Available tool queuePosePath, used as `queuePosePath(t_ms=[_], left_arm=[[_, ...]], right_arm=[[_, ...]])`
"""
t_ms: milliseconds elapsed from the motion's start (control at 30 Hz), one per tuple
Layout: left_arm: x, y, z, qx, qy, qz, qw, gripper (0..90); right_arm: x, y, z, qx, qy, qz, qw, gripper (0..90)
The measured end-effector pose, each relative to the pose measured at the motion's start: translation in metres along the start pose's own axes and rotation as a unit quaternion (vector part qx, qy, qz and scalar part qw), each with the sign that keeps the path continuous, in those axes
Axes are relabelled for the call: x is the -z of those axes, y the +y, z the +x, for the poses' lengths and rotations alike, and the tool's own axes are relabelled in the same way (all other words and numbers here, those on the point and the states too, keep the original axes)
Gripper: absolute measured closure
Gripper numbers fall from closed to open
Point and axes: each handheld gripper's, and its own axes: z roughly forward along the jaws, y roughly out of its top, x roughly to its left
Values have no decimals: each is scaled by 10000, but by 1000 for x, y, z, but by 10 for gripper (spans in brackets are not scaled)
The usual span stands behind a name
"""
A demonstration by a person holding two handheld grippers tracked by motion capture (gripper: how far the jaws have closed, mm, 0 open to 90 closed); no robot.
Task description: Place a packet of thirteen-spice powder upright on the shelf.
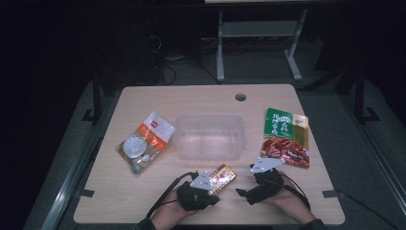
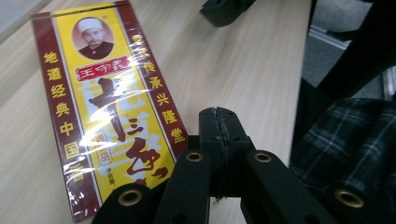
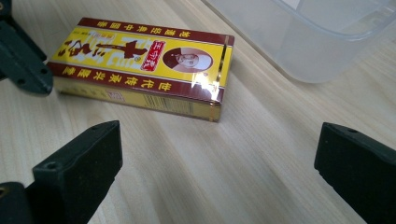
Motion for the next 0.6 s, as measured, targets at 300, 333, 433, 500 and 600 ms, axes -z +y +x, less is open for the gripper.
queuePosePath(t_ms=[300,333,433,500,600], left_arm=[[11,-8,23,-112,353,249,9990,897],[12,-8,26,-103,399,251,9988,897],[17,-11,33,-96,512,276,9983,897],[20,-12,37,-140,618,325,9975,897],[24,-13,43,-142,634,324,9974,897]], right_arm=[[0,0,1,-20,34,15,10000,6],[0,0,1,-17,36,15,10000,6],[-1,0,1,10,48,20,10000,6],[-1,0,1,18,56,26,10000,6],[-1,0,2,26,60,23,10000,6]])
